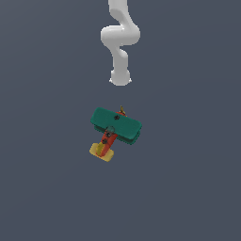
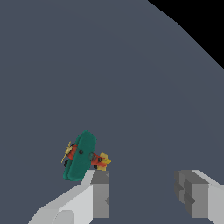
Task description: Pick up the object and move it to a goal position.
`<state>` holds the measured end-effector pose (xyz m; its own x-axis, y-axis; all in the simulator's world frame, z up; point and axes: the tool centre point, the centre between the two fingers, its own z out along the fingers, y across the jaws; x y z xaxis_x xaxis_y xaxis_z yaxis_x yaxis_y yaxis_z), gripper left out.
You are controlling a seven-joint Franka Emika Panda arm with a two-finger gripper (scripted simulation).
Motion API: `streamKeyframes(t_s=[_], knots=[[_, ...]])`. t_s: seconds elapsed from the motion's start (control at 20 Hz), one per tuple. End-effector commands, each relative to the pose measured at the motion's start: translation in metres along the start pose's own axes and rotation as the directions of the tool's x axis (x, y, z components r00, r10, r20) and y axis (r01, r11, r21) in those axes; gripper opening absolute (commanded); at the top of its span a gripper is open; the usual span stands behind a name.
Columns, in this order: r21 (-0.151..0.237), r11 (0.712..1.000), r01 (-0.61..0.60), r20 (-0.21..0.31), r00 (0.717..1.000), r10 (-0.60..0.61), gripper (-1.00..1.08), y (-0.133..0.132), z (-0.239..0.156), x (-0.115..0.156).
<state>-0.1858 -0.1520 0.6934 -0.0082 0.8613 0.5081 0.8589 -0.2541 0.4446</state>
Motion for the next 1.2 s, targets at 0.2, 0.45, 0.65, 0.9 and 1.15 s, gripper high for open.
streamKeyframes(t_s=[0.2,0.45,0.65,0.9,1.15], knots=[[-0.009,0.997,0.082,-0.061,0.995,-0.082,0.28,0.001,-0.013,-0.018],[-0.020,0.990,0.141,-0.108,0.984,-0.143,0.28,0.002,-0.020,-0.034],[-0.030,0.982,0.187,-0.145,0.971,-0.190,0.28,0.002,-0.023,-0.048],[-0.047,0.969,0.242,-0.190,0.950,-0.247,0.28,0.003,-0.025,-0.066],[-0.066,0.954,0.294,-0.235,0.924,-0.301,0.28,0.004,-0.024,-0.084]])
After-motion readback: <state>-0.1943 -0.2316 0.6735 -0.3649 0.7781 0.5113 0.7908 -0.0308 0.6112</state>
